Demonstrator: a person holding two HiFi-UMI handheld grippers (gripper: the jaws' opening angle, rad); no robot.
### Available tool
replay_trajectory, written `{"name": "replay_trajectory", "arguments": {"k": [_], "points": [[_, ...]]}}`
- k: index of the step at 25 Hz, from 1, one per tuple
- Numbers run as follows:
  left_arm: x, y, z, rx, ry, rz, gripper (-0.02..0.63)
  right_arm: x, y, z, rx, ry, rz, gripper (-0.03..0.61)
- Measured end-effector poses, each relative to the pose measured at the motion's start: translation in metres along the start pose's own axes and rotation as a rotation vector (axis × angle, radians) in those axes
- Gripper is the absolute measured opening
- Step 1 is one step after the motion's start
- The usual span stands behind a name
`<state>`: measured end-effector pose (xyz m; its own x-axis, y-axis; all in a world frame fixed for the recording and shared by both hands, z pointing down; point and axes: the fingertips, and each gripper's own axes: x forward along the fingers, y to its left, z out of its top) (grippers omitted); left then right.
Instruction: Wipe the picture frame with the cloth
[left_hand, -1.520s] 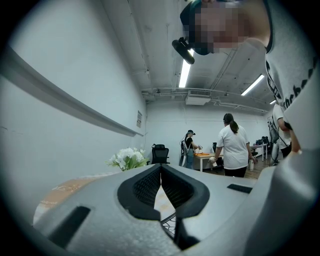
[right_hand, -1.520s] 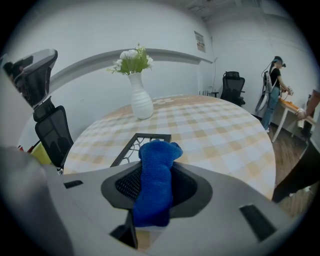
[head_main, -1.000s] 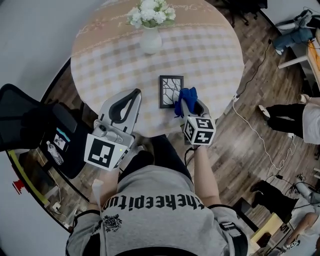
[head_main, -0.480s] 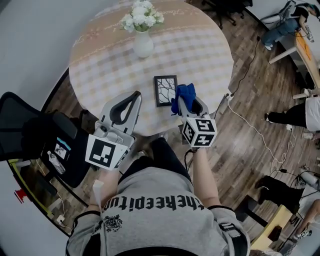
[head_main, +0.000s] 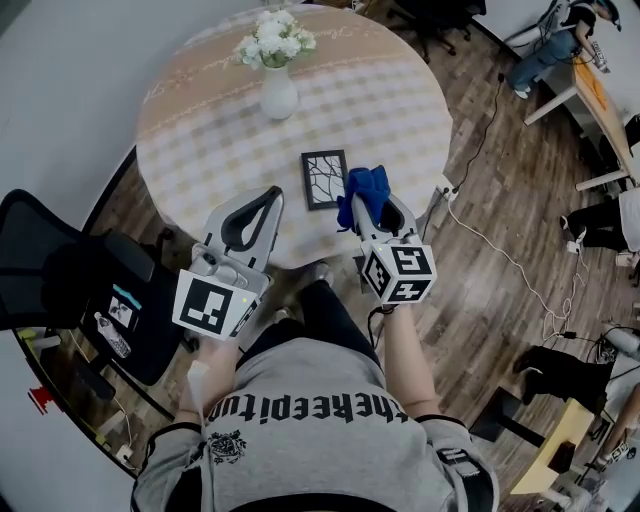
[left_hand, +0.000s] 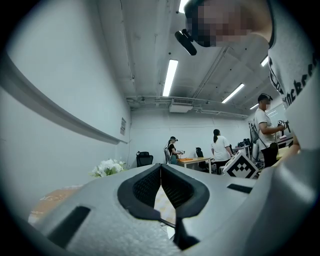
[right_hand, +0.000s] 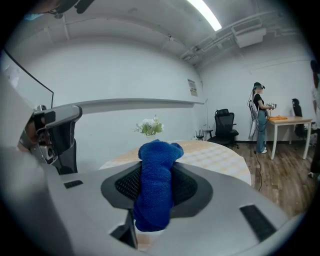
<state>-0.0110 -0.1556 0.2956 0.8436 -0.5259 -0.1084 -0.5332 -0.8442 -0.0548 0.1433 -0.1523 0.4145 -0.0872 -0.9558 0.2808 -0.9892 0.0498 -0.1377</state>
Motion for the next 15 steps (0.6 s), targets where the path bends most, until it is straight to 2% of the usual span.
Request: {"name": "replay_trajectory", "arguments": {"k": [15], "points": [[-0.030,-0.020,0.015,0.012,-0.027,-0.039,0.015,-0.048,0.026,0.025,-0.017,-0.104,-0.015,0.143]]}}
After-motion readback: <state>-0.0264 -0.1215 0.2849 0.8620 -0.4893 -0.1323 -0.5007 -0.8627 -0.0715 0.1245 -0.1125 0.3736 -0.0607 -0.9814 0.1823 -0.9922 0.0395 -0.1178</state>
